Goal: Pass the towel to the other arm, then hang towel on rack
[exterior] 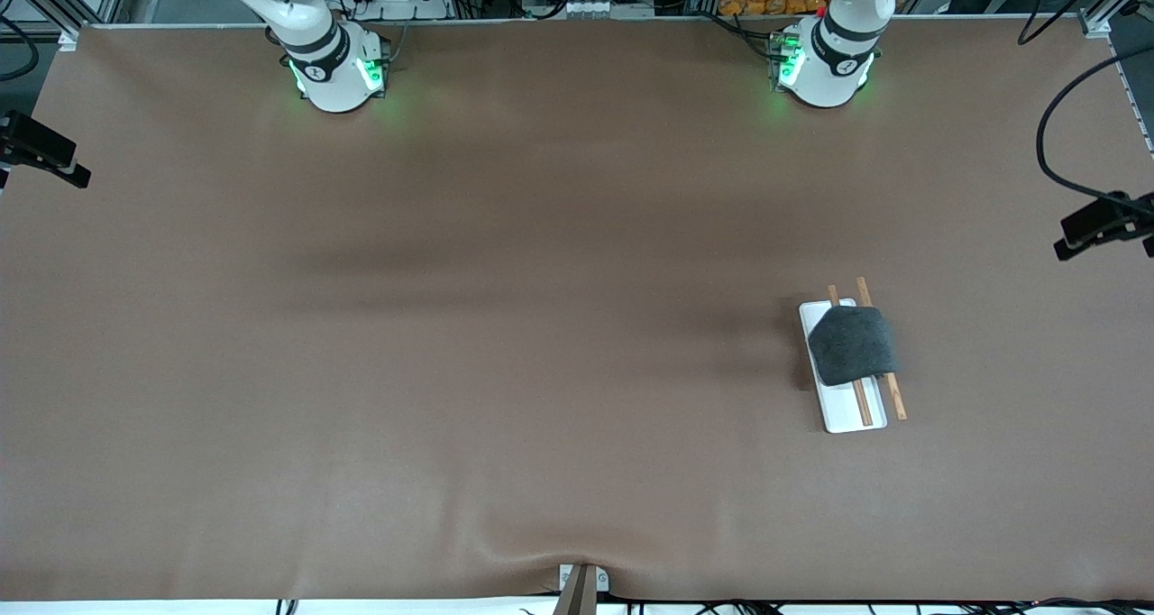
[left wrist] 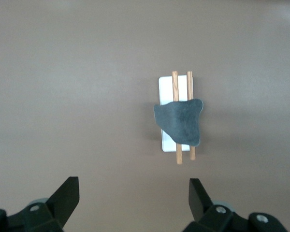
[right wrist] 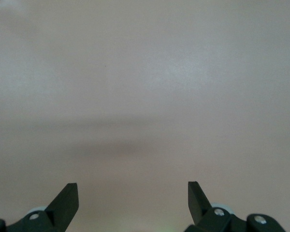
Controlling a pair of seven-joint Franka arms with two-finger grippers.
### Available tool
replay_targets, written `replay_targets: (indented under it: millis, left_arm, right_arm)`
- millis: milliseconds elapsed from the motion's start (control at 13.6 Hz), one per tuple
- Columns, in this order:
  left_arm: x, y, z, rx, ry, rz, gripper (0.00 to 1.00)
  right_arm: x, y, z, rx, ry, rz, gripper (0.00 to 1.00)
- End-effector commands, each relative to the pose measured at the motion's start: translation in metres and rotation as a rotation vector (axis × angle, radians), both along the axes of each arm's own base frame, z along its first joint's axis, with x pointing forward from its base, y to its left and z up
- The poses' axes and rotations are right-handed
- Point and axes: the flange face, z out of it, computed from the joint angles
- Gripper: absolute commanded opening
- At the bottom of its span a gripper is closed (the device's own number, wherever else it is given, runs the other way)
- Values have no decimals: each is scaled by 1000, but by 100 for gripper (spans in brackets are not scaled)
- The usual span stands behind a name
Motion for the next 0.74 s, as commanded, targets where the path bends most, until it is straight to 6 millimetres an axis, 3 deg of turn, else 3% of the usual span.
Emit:
replay_targets:
  millis: [0,147,221,663]
  left_arm:
    - [-11,-4,9,19,4,24,100]
    - [-16,-15,18,22,-12,12,100]
    - [-18,-31,19,24,-11,-5,100]
    - [-42,-52,27,45,-10,-8,100]
  right_arm:
    - [0,-3,5,19,-11,4,100]
    - [0,-3,5,19,-11,4,100]
    - [0,-3,5,19,-10,4,100]
    - [1,-2,6,21,-18,4,100]
